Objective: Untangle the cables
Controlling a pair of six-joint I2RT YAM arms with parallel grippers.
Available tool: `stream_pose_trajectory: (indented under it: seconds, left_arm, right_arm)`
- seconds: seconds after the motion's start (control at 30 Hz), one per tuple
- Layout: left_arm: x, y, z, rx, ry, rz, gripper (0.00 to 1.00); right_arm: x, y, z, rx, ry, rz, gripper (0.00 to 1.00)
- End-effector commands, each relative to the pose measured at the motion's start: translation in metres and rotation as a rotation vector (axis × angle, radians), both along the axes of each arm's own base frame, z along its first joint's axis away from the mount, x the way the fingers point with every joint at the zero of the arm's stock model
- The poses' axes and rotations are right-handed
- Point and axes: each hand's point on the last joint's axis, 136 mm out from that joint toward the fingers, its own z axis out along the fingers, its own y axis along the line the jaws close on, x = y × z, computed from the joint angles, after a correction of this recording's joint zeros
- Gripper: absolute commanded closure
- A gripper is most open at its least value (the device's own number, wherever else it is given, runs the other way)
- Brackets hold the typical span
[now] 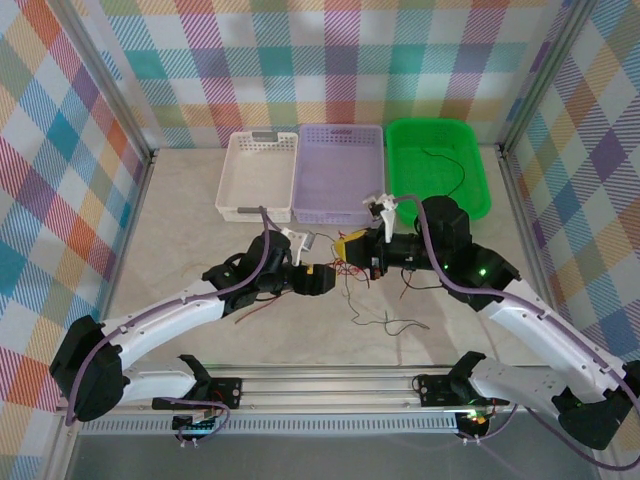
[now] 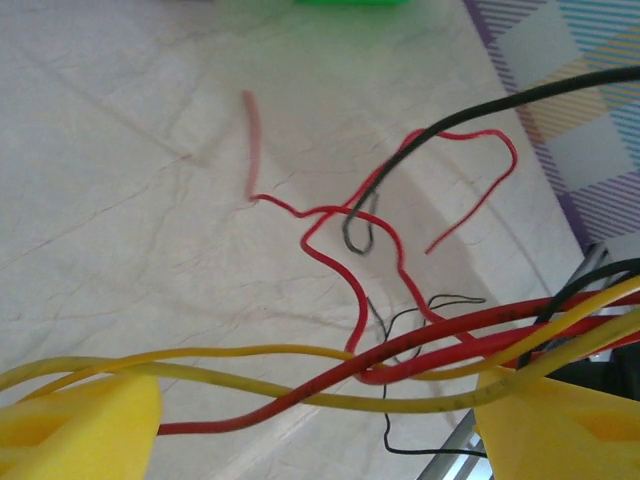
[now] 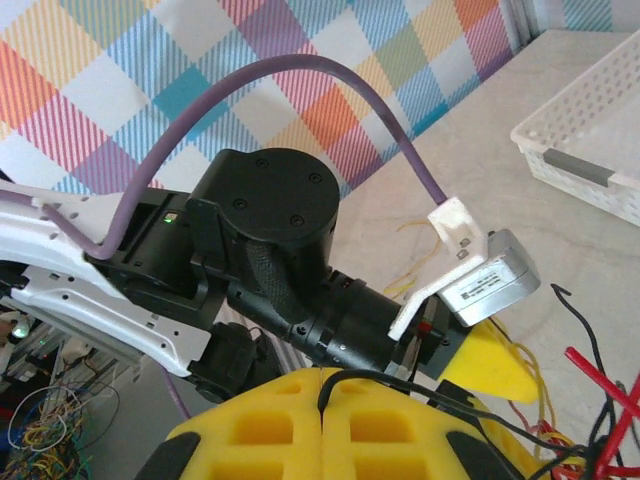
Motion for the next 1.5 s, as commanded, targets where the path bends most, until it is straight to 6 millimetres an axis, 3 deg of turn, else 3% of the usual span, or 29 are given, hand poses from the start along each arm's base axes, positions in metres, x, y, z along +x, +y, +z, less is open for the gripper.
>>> stream_pose_trajectory:
  seconds: [0.0,0.13,0.27,0.4,0.5,0.67,0.73,0.77,0.83,0.93,0.97,1.13,1.23,1.47]
  left_arm:
    - [-0.006,-0.011,0.014,-0.081,-0.043,-0.052,0.16]
    - [-0.011,-0.016,0.02,-0.121,-0.062,-0.093,0.19]
    - [-0.014,-0.018,0.026,-0.143,-0.096,-0.121,0.47]
    - [-0.016,-0.016,0.028,-0.151,-0.118,-0.122,0.6]
    - [-0.017,-0.016,0.031,-0.159,-0.132,-0.128,0.77]
    - [-0.021,-0.012,0.03,-0.162,-0.147,-0.131,0.92]
    - [-0.023,-0.011,0.03,-0.167,-0.148,-0.135,0.93]
    - [-0.025,-0.012,0.03,-0.175,-0.146,-0.142,0.91]
    - [-0.028,-0.012,0.03,-0.186,-0.139,-0.153,0.79]
    - [-0.038,-0.012,0.028,-0.209,-0.128,-0.191,0.38]
    - [-0.043,-0.012,0.03,-0.223,-0.131,-0.203,0.3]
    - [-0.061,-0.005,0.04,-0.302,-0.184,-0.245,0.14]
    - [-0.067,-0.008,0.049,-0.346,-0.201,-0.276,0.11]
    - [-0.068,-0.023,0.046,-0.318,-0.196,-0.354,0.1]
  right_arm:
    - [-0.01,0.001,0.023,0.072,-0.022,0.04,1.0]
    - [-0.012,0.003,0.025,0.094,-0.008,0.056,1.0]
    - [-0.015,0.004,0.027,0.113,0.006,0.077,1.0]
    - [-0.018,0.005,0.026,0.127,0.022,0.089,1.0]
    - [-0.018,0.005,0.023,0.126,0.026,0.085,1.0]
    - [-0.016,0.001,0.023,0.127,0.022,0.065,1.0]
    - [-0.016,-0.001,0.024,0.132,0.019,0.058,1.0]
    - [-0.015,-0.002,0.024,0.134,0.018,0.052,1.0]
    - [-0.013,-0.004,0.026,0.139,0.017,0.047,1.0]
    - [-0.012,-0.005,0.031,0.148,0.017,0.043,1.0]
    - [-0.012,-0.005,0.033,0.151,0.016,0.045,1.0]
    - [-0.013,-0.004,0.039,0.156,0.016,0.066,1.0]
    - [-0.014,-0.001,0.041,0.162,0.02,0.086,1.0]
    - [-0.016,0.003,0.047,0.177,0.021,0.12,1.0]
